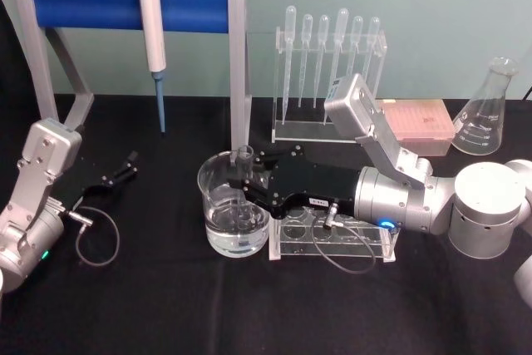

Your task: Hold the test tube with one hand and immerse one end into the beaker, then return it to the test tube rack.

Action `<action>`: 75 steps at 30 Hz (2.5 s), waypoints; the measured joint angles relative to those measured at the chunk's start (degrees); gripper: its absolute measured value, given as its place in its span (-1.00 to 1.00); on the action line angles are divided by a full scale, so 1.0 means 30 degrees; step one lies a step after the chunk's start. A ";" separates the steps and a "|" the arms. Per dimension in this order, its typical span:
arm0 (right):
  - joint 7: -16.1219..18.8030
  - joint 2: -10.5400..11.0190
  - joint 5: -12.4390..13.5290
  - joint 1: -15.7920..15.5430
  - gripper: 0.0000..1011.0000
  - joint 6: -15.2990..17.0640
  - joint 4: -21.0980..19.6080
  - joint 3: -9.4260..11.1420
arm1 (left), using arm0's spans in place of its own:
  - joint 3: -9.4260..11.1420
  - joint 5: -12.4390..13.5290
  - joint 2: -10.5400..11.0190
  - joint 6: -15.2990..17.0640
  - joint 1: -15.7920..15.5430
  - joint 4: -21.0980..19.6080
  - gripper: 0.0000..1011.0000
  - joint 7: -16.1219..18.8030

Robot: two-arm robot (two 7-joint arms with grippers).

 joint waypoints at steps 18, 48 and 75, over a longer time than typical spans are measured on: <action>0.0000 0.0000 0.0000 0.0000 -0.52 0.0000 -0.0001 0.0001 | -0.0001 -0.0001 0.0000 0.0001 0.0000 0.0000 0.98 0.0000; 0.0001 0.0000 0.0000 -0.0001 -0.52 0.0000 -0.0002 0.0001 | 0.0000 -0.0001 0.0000 0.0001 0.0001 -0.0001 0.98 0.0000; 0.0001 0.0000 0.0000 -0.0001 -0.52 0.0000 -0.0002 0.0000 | 0.0000 0.0001 0.0001 0.0000 0.0001 0.0000 0.98 0.0000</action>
